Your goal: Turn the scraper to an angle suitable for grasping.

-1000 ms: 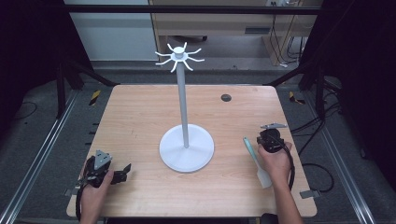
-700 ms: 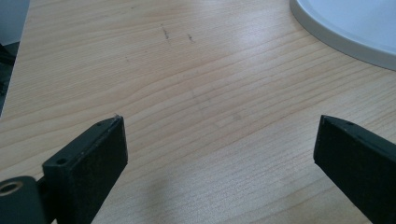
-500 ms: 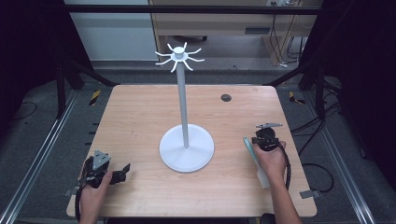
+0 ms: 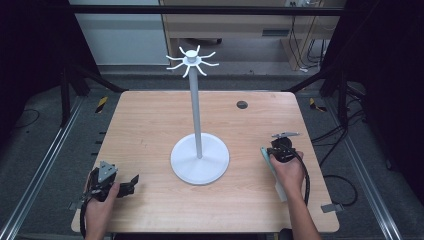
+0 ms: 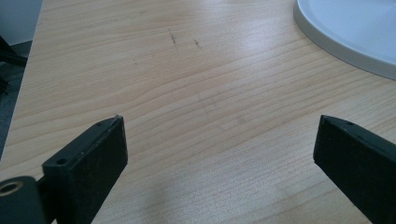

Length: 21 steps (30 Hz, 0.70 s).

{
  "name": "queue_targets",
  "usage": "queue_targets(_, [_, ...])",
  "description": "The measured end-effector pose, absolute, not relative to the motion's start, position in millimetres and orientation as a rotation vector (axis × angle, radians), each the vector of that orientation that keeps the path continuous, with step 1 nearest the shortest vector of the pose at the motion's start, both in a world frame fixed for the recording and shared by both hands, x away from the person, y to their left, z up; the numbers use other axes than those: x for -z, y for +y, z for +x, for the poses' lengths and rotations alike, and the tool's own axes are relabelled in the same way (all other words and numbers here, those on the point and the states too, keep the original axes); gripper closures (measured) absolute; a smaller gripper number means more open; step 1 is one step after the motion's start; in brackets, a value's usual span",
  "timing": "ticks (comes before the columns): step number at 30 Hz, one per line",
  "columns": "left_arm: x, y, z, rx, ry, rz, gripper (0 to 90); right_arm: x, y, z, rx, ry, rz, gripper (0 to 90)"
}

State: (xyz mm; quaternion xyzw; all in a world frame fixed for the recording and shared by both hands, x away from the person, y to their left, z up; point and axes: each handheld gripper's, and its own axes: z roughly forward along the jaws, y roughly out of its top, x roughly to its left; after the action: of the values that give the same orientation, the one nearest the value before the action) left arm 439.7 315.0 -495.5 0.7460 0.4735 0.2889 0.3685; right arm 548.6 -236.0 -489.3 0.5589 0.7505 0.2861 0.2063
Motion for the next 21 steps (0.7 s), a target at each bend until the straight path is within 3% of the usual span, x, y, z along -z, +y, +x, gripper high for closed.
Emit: queue_targets(21, [495,314,440,-0.748,1.212,1.91,2.5,487,-215,542,-0.832,2.206,1.469,90.0])
